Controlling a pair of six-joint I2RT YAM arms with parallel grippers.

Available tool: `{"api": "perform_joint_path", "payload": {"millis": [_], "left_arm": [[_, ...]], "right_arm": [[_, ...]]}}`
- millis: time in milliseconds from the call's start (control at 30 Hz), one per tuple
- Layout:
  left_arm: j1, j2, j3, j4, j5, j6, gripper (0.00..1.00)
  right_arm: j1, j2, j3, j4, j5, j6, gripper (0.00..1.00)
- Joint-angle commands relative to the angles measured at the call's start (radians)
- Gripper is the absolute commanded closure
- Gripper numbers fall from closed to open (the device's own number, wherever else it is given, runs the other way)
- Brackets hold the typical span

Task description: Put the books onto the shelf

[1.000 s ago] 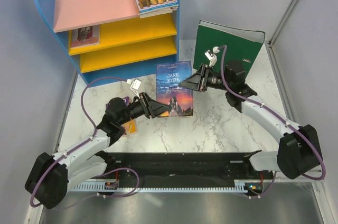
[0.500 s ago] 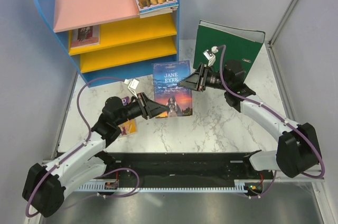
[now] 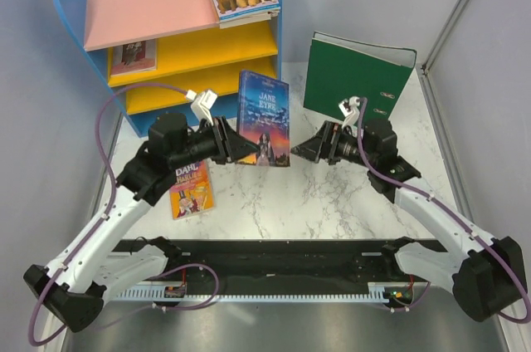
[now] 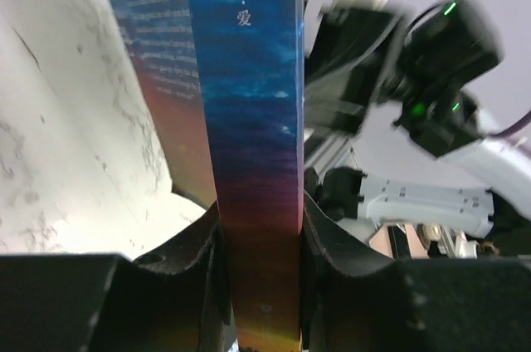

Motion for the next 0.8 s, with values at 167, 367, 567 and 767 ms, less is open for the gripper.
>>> {"api": "perform_joint_path", "payload": {"millis": [167,367,567,767], "left_arm": [[0.134,0.251,0.600,-0.013,0.064,0.106,0.98],[0.237,0.443,0.916,-0.016,0.162,0.044,0.98],[0.365,0.593,1.125,0.119,0.247,-0.140,0.98],[0.481,0.792,1.242,0.447,0.360,-0.505,0.98]], "right_arm": [[0.176,-0.041,-0.204,-0.053,0.238,-0.080,0.02],[0.301,0.005,-0.293,0.039,0.336,-0.054,0.02],[0.313,0.056,-0.358,0.101,0.336,-0.034,0.02],[0.313,0.086,-0.364,0.121,0.328,-0.026,0.02]]}}
